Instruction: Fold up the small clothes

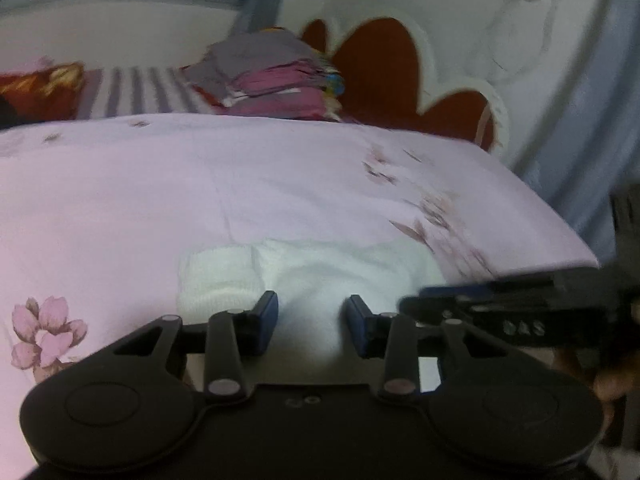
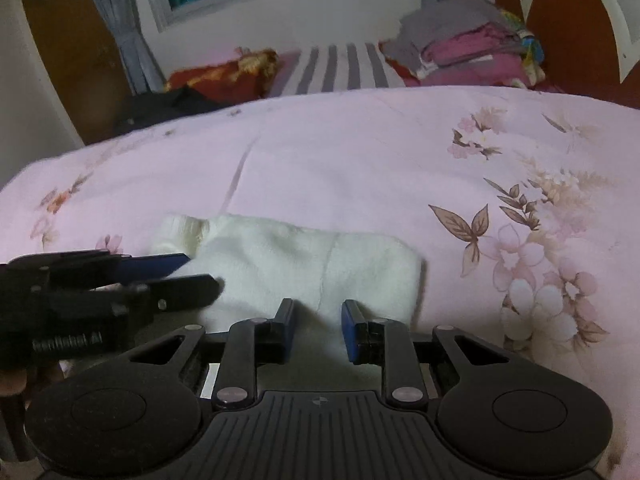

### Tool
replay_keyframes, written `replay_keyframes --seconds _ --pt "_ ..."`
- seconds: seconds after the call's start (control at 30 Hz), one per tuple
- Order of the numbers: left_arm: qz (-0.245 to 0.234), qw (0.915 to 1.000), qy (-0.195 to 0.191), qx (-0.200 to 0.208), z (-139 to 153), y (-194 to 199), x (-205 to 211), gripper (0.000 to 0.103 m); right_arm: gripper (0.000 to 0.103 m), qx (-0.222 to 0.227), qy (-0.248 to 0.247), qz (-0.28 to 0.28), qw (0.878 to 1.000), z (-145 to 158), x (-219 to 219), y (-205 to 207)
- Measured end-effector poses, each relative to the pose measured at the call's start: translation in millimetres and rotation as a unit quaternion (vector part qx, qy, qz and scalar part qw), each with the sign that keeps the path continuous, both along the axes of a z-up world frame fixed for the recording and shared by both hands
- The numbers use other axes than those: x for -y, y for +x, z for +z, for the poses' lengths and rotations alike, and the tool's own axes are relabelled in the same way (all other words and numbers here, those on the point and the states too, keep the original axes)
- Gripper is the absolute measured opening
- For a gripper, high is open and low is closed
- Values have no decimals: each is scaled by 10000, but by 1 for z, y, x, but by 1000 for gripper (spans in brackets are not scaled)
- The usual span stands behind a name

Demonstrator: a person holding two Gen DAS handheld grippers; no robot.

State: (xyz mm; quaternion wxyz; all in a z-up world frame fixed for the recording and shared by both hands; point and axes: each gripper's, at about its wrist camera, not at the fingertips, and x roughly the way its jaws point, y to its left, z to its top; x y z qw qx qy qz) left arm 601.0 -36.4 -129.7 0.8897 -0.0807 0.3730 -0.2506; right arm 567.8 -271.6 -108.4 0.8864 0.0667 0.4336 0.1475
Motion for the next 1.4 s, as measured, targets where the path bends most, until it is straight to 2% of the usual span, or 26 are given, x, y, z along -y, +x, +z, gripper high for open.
replay_keyframes --seconds 0.13,0.2,0.27,0.3,0.37,0.4,0.5,0.57,0.63,0.7,0.8,0.9,0.97,1.0,1.03,1.07,1.17,1.3,1.4 --pt "215 9989 -282 -316 -1 16 -9 36 24 -61 112 -167 9998 -1 6 15" --pt "298 9988 -338 -189 14 1 -16 40 24 -171 75 -168 9997 6 6 15" --pt "327 9983 -478 -10 28 -25 -25 43 24 123 -35 -221 9997 28 9 -3" --pt "280 9986 -445 -48 29 -37 -25 43 24 240 116 -181 9995 36 12 -16" --pt "221 9995 -218 -22 27 -54 -18 42 24 4 402 -34 9992 37 13 -31" --pt "191 9998 -84 -13 23 -61 -13 42 24 -6 371 119 9992 34 9 -40" --pt "129 9990 405 125 17 -67 4 41 24 0 -203 349 9992 12 -4 -51" --pt "5 9992 399 70 21 -69 11 41 24 -63 -116 207 9997 13 2 -50" --pt "1 9989 462 124 26 -76 11 41 24 -22 -385 238 9990 16 -2 -54" --pt "38 9998 155 145 33 -94 1 42 24 11 -425 180 9989 23 -1 -64" --pt "352 9992 118 150 30 -125 -18 40 24 182 92 325 9993 40 7 -92" --pt "516 9983 83 -238 13 -128 -25 38 24 184 176 649 9976 41 -3 -115" --pt "503 9980 14 -390 4 -124 -22 38 24 -65 -25 640 9979 25 -10 -114" --pt "497 9980 61 -394 4 -124 -19 38 23 -230 -140 483 9985 15 -9 -111" --pt "474 9981 131 -378 4 -123 -16 38 18 -289 -163 361 9988 9 -6 -108" --pt "438 9981 222 -368 6 -124 -13 39 0 -252 -190 293 9991 8 -3 -108" --pt "378 9981 365 -337 9 -134 -8 44 0 -221 -539 162 9982 13 -4 -112" --pt "568 9966 481 -341 10 -169 -21 53 0 -108 -46 383 9992 35 -5 -141" --pt "524 9951 611 -567 -3 -197 -20 55 0 -197 -34 722 9972 29 -15 -165"
